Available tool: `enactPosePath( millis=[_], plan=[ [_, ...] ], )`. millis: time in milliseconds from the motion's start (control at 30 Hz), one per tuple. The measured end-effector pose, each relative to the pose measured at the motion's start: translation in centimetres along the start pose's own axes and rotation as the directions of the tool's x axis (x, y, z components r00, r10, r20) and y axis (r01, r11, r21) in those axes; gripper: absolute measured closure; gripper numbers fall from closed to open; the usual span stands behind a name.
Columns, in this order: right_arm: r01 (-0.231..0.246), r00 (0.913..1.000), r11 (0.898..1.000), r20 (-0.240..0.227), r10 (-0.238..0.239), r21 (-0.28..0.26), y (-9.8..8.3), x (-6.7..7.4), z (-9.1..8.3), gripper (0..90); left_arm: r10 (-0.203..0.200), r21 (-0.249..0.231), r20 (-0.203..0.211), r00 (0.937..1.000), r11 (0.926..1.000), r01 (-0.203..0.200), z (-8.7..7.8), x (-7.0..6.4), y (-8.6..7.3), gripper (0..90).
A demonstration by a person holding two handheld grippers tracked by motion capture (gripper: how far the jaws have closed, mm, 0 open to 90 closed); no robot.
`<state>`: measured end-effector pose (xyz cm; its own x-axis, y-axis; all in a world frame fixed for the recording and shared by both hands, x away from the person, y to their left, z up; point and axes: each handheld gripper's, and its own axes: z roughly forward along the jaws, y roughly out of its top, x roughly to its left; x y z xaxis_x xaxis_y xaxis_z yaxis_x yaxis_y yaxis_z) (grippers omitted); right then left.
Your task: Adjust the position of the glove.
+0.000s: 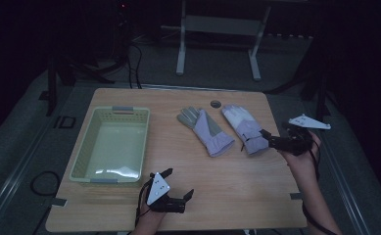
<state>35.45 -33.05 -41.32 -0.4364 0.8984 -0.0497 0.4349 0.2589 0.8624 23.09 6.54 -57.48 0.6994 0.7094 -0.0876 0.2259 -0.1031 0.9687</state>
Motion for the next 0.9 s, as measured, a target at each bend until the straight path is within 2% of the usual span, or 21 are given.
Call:
enactPosePath(
  millis=[267,433,533,567,667,833,867,900],
  plan=[
    [0.022,0.9991,1.0,-0.035,-0.022,0.008,2.0,1.0,1.3,16.0,-0.015,0.004,0.004,0.9999,0.9999,0.015,0.0,0.1,0.0,0.2],
    [0.043,0.9961,0.999,-0.079,-0.04,0.025,3.0,1.8,2.6,16.9,-0.008,0.002,0.007,0.9999,1.0,0.008,0.0,0.0,0.0,0.2],
    [0.067,0.9937,0.997,-0.092,-0.064,0.031,3.4,2.4,3.3,22.7,-0.008,0.004,0.005,1.0,1.0,0.008,0.0,0.1,0.0,0.2],
    [0.083,0.9934,0.996,-0.081,-0.081,0.021,3.5,2.7,3.5,25.8,-0.01,0.004,0.005,0.9999,0.9999,0.01,0.0,0.1,0.0,0.2],
    [0.095,0.9924,0.995,-0.08,-0.094,0.011,3.7,3.3,3.9,26.4,-0.017,0.004,0.009,0.9998,0.9999,0.017,0.0,0.2,0.0,0.2],
    [0.098,0.9887,0.995,-0.117,-0.094,0.035,4.2,4.3,5.5,28.2,-0.011,0.004,0.012,0.9999,0.9999,0.011,0.0,0.1,0.0,0.2],
    [0.103,0.9881,0.994,-0.119,-0.097,0.047,4.2,4.5,5.9,28.8,-0.009,0.004,0.013,0.9999,1.0,0.009,0.0,0.1,0.0,0.2],
    [0.107,0.9855,0.992,-0.139,-0.097,0.071,4.1,4.9,7.1,30.1,-0.011,0.006,0.015,0.9998,0.9999,0.011,0.0,0.1,0.0,0.2]
  ],
)
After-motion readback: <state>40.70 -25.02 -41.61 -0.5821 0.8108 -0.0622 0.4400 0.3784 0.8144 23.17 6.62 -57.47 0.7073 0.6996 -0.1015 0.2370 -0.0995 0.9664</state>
